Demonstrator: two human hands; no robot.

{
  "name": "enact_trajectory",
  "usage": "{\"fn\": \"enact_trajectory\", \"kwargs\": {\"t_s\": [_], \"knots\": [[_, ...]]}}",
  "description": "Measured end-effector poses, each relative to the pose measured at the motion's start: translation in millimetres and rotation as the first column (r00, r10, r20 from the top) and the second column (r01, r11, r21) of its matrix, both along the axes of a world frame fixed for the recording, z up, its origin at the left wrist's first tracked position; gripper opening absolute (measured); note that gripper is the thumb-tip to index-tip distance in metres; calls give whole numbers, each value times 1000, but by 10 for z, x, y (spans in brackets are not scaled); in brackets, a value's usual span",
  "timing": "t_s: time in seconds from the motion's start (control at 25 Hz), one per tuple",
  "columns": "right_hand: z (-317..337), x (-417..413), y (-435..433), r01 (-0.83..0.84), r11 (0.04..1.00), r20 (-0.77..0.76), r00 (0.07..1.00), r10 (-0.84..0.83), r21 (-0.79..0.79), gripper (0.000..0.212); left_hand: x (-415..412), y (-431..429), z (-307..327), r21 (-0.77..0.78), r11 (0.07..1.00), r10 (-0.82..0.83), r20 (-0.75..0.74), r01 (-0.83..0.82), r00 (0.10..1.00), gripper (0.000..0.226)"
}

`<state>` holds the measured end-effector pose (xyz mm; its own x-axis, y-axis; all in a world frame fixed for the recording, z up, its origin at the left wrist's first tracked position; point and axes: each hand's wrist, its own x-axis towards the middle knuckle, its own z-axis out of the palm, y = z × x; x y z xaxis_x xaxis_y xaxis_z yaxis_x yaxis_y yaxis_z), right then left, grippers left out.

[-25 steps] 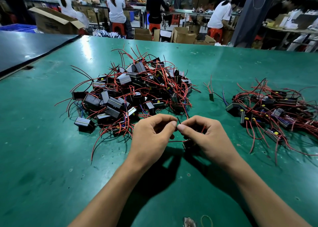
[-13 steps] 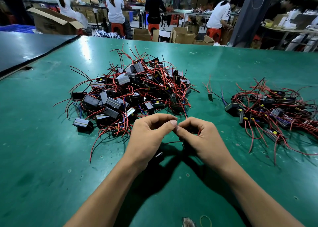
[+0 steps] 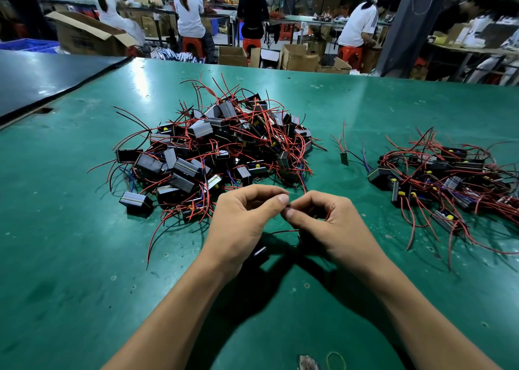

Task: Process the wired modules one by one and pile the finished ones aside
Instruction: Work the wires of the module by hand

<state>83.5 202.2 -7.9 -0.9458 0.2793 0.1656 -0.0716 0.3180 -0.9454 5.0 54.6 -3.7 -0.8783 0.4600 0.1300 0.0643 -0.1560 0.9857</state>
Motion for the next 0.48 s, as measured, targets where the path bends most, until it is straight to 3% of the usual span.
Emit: {"fn": "enact_trajectory", "kwargs": {"t_s": [0.12,0.24,0.32,0.4,0.48], "knots": [[121,66,191,-175,978,117,975,188,-114,39,-15,-21,14,-49,998,41,-66,-44,997,5],[193,64,385,-189,928,-13,981,195,-320,68,-17,-34,35,-84,996,2,-126,-13,992,7],[169,39,412,-143,908,-70,990,125,-394,58,1,-35,47,-77,996,-46,-133,36,990,7],[114,3,364,-92,956,-108,992,64,-278,25,11,-26,41,-80,993,-94,-145,83,985,6],[76,-7,296,-148,971,-114,985,127,-190,22,-4,-30,28,-84,990,-125,-150,113,981,7]]}}
